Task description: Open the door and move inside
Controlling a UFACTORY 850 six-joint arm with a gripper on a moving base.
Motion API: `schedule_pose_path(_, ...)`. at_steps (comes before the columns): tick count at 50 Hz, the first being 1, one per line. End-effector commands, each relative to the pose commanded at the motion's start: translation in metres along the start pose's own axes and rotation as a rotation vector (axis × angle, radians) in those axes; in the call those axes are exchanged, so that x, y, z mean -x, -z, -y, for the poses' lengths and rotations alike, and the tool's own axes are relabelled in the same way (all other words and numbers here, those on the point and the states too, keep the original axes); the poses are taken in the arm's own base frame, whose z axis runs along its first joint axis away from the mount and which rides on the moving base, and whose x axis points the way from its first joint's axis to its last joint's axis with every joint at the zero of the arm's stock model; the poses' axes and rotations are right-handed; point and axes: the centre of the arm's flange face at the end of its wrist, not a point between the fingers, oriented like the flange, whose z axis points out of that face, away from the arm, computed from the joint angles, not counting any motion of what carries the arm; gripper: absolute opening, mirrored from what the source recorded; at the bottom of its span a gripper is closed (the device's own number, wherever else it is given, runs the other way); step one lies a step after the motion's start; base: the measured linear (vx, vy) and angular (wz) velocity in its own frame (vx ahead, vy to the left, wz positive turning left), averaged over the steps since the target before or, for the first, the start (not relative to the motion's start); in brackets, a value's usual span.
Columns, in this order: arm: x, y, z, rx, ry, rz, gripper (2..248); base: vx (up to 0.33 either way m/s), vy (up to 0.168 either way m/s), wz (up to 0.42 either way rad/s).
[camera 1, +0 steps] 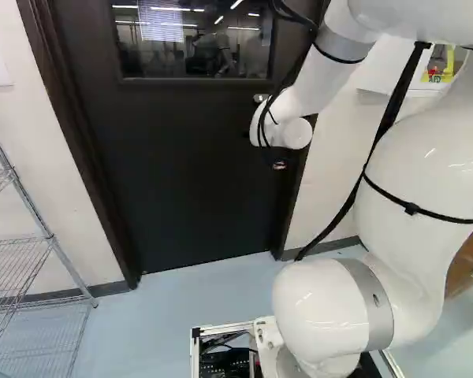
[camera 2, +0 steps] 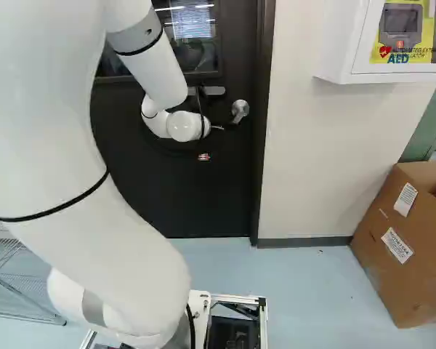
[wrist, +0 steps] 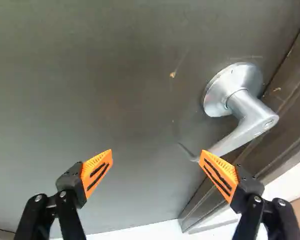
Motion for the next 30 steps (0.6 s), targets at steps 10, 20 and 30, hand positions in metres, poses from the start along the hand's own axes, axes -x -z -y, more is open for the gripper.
schedule_pose_path(10, 0.009, -0.006, -0.003, 0.007, -0.003, 0.023, 247, 0.0, 0.0, 0.0)
schedule_pose_path(20, 0.018, -0.012, -0.007, 0.013, -0.005, 0.045, 247, 0.0, 0.0, 0.0)
schedule_pose_path(30, 0.02, -0.013, -0.007, 0.016, -0.009, 0.05, 247, 0.0, 0.0, 0.0)
